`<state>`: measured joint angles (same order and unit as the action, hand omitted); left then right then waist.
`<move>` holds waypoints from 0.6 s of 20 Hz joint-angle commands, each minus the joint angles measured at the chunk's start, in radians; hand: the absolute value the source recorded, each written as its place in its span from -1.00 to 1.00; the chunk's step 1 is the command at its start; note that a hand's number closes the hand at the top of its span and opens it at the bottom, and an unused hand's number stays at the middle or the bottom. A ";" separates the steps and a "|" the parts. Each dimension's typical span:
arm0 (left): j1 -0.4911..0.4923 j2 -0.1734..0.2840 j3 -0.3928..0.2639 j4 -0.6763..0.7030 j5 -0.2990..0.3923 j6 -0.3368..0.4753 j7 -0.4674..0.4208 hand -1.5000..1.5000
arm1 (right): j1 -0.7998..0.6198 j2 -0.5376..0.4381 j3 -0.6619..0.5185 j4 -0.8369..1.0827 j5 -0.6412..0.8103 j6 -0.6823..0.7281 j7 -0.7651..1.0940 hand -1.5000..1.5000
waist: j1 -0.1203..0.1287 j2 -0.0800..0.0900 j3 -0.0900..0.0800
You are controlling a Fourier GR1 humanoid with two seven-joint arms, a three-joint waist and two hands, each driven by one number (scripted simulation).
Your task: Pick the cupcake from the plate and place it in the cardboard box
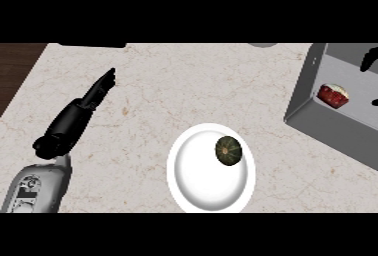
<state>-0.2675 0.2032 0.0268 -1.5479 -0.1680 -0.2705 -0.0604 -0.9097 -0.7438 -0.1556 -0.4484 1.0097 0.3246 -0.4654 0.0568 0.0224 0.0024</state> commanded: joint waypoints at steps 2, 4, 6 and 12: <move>-0.009 -0.029 -0.030 0.003 -0.018 0.012 0.018 0.00 | -0.055 -0.060 0.027 0.131 0.028 0.068 -0.182 -1.00 | 0.009 0.005 0.002; 0.006 -0.019 -0.014 0.024 -0.020 0.015 -0.016 0.00 | -0.057 -0.036 0.015 0.146 0.007 0.069 -0.261 -1.00 | 0.000 0.002 0.001; -0.004 -0.020 -0.011 -0.016 -0.009 0.014 0.023 0.00 | -0.073 -0.068 -0.044 0.153 -0.050 0.070 -0.338 -1.00 | -0.001 -0.001 0.002; 0.001 0.002 0.010 -0.010 -0.001 0.004 -0.004 0.00 | -0.142 -0.006 -0.383 0.284 -0.394 0.199 -0.265 -1.00 | -0.006 -0.001 0.005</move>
<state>-0.2640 0.2011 0.0316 -1.5515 -0.1659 -0.2712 -0.0581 -1.0101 -0.7563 -0.3744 -0.2438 0.7792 0.4164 -0.7196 0.0498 0.0199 0.0058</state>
